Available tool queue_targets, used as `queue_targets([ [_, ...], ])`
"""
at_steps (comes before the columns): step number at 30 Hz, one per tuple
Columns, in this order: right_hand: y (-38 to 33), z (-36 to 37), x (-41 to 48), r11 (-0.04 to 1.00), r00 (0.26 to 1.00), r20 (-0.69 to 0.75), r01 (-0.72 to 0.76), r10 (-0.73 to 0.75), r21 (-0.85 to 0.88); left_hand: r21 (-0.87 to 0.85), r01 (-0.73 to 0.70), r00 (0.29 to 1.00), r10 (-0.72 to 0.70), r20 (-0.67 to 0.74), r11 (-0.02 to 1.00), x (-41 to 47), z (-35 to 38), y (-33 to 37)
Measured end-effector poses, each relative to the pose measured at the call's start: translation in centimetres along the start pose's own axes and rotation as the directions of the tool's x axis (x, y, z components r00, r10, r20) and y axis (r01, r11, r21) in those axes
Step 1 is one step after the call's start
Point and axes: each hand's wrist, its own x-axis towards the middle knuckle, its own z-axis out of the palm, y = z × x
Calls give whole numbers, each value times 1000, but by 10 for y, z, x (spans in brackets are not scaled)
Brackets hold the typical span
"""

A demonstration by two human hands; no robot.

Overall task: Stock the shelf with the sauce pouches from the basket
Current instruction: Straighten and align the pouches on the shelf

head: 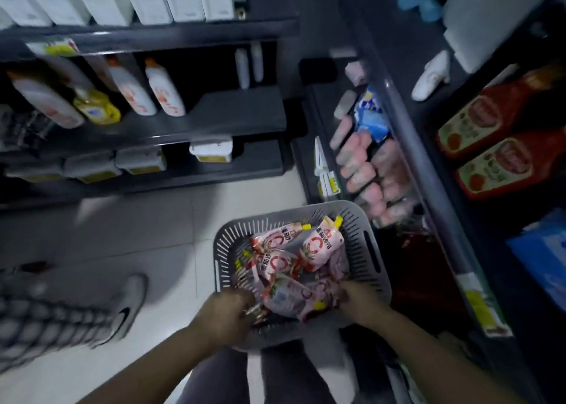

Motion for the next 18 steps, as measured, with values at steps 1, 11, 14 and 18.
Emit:
queue_targets([
  [1, 1, 3, 7, 998, 999, -14, -42, 42, 48, 19, 1, 1000, -2, 14, 1000, 9, 3, -4],
  [11, -1, 38, 89, 766, 909, -78, -296, 409, 571, 202, -150, 967, 101, 234, 968, 118, 56, -30],
  [14, 5, 47, 117, 616, 849, -37, -352, 528, 705, 349, -266, 932, 147, 331, 899, 144, 84, -28],
  [18, 6, 62, 150, 466, 820, 7, -332, 573, 820, 433, -365, 893, 178, 414, 824, 158, 108, -11],
])
